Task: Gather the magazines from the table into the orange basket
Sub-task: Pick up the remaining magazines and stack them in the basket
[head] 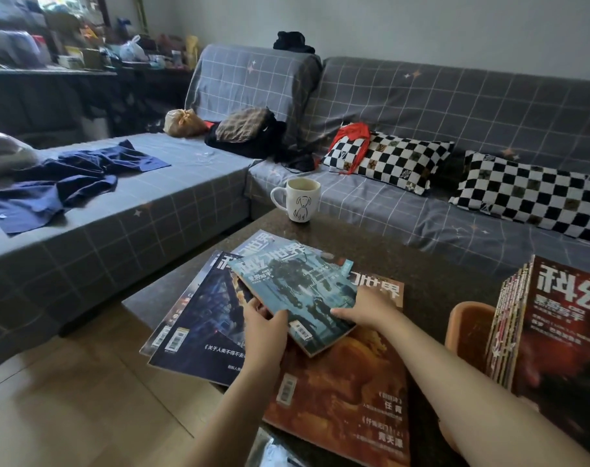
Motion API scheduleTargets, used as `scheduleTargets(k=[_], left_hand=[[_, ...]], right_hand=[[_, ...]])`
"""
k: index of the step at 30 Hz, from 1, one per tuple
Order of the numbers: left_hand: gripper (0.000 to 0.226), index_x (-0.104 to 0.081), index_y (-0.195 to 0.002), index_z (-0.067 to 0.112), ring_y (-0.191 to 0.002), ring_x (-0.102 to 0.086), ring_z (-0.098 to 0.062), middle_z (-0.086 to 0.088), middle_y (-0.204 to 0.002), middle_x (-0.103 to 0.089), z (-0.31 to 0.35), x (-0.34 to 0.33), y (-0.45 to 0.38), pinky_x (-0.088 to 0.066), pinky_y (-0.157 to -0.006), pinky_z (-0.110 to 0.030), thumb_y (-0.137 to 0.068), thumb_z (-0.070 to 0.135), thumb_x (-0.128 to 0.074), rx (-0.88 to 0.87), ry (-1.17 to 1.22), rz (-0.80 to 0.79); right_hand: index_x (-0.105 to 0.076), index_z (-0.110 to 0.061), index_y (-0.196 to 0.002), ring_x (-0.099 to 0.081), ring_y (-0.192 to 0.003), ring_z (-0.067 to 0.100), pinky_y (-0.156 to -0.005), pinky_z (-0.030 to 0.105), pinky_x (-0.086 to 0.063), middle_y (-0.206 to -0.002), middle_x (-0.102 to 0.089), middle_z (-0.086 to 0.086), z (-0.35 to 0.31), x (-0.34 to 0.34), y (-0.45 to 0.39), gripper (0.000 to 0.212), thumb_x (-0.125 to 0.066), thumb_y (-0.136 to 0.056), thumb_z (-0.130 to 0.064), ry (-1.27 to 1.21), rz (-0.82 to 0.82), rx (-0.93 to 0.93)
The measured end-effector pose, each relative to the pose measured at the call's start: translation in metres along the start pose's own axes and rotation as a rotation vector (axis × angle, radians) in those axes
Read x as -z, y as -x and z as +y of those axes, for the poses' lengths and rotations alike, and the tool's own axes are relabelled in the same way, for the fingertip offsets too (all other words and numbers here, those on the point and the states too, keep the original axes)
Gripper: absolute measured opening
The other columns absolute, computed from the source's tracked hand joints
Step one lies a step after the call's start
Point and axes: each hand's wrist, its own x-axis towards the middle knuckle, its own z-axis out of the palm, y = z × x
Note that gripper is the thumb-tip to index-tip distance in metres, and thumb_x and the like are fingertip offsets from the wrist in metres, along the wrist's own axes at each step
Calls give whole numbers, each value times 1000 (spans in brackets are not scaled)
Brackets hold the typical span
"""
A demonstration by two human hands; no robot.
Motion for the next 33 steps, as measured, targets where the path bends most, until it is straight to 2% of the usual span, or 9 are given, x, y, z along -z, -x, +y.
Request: scheduleTargets(k=[2,5,10,13,17,22,26,30,33], left_hand=[[42,-44,-133,4,-85,-72,-22,-6,-99,-70,-1,5,1,-60,-78,-42,-94,12,-57,24,-66,-17],[26,-61,-115,5,-86,-69,-22,-5,-96,-70,0,13,11,-58,-80,-41,-93,21,-61,-28,-309,-20],[18,-51,-112,11,-89,-65,-22,-6,-102,-64,4,34,26,-55,-85,-45,-95,14,-53,-47,-355,16],[15,-49,-111,14,-90,-66,-25,-9,-104,-62,4,50,42,-57,-82,-46,-97,9,-52,-60,-279,-20],[16,-51,-113,8,-84,-71,-30,-17,-106,-65,10,67,65,-60,-55,-35,-97,8,-53,-54,-141,-91],[18,-52,-116,10,-80,-70,-25,-15,-107,-66,28,69,88,-58,-52,-30,-97,9,-53,-119,-124,-160],[15,-54,-111,17,-84,-72,-26,-12,-106,-68,38,55,105,-61,-64,-40,-98,12,-53,-146,-161,-241],[9,-54,-104,18,-96,-69,-32,-15,-107,-67,38,29,120,-59,-77,-45,-98,11,-53,-142,-157,-331],[17,-54,-114,12,-101,-67,-35,-17,-109,-67,31,6,129,-55,-89,-53,-97,11,-55,-152,-172,-391]], right_hand=[[-48,-13,-130,-50,-120,27,-95,36,-43,-131,-53,7,-3,-7,12,76,-58,-77,-66,-4,23,-8],[-45,-13,-133,-38,-131,33,-102,40,-40,-143,-42,11,-10,-18,33,84,-56,-73,-71,-7,49,-48],[-58,-13,-114,-55,-112,26,-87,33,-47,-122,-58,9,-13,-27,71,68,-61,-73,-67,-144,101,-38],[-60,-21,-119,-59,-108,20,-92,34,-49,-118,-64,1,-10,-31,88,62,-67,-72,-60,-372,51,-36],[-59,-21,-119,-56,-112,22,-96,38,-46,-123,-60,1,-8,-29,112,60,-73,-70,-53,-683,10,-85],[-55,-10,-121,-65,-96,25,-92,44,-51,-108,-67,7,0,-13,143,56,-76,-75,-34,-1125,2,-83],[-50,-8,-121,-65,-90,26,-79,40,-54,-103,-65,9,13,5,170,48,-73,-80,-19,-1270,133,-57],[-46,-6,-125,-66,-86,25,-69,36,-54,-104,-64,11,39,20,193,51,-70,-82,-16,-1313,210,-44],[-44,-8,-126,-66,-84,22,-64,33,-53,-105,-63,10,66,27,209,50,-68,-84,-15,-1335,240,-55]])
